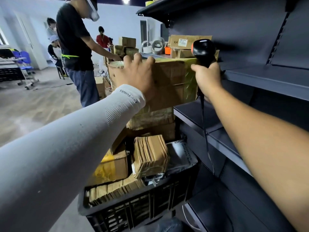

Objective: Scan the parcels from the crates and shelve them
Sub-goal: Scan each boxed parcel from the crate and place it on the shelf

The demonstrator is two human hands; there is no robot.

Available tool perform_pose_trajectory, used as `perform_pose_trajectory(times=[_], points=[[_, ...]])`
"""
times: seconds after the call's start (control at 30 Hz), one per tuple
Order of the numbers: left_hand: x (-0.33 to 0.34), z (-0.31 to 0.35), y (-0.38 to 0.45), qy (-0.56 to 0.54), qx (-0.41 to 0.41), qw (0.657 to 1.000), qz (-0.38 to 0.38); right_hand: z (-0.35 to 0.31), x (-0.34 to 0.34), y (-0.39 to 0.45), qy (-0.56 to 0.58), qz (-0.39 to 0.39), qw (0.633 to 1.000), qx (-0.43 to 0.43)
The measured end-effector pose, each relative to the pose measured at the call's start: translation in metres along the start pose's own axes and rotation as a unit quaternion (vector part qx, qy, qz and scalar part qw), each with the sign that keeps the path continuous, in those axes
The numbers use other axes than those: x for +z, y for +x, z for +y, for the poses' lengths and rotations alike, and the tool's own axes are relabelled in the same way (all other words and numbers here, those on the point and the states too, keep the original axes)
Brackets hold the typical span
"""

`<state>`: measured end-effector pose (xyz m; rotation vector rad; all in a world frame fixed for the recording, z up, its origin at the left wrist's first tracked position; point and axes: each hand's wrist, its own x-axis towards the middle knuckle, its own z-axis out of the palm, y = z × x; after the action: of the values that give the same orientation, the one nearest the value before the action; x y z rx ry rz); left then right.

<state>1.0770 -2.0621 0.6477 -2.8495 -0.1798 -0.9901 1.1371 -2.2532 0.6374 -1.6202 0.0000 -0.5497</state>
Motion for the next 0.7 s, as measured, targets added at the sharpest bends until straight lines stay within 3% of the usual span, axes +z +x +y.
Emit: perform_pose_trajectory(times=[0.53, 0.7], points=[[-0.046, 0.011, -0.046, -0.056, 0.037, 0.992, 0.109, -0.036, -0.057, -0.06, 0.044, 0.07, 0.996, -0.028], [-0.044, 0.024, -0.082, -0.092, 0.071, 0.988, 0.099, -0.028, -0.093, -0.1, 0.032, 0.102, 0.993, -0.046]])
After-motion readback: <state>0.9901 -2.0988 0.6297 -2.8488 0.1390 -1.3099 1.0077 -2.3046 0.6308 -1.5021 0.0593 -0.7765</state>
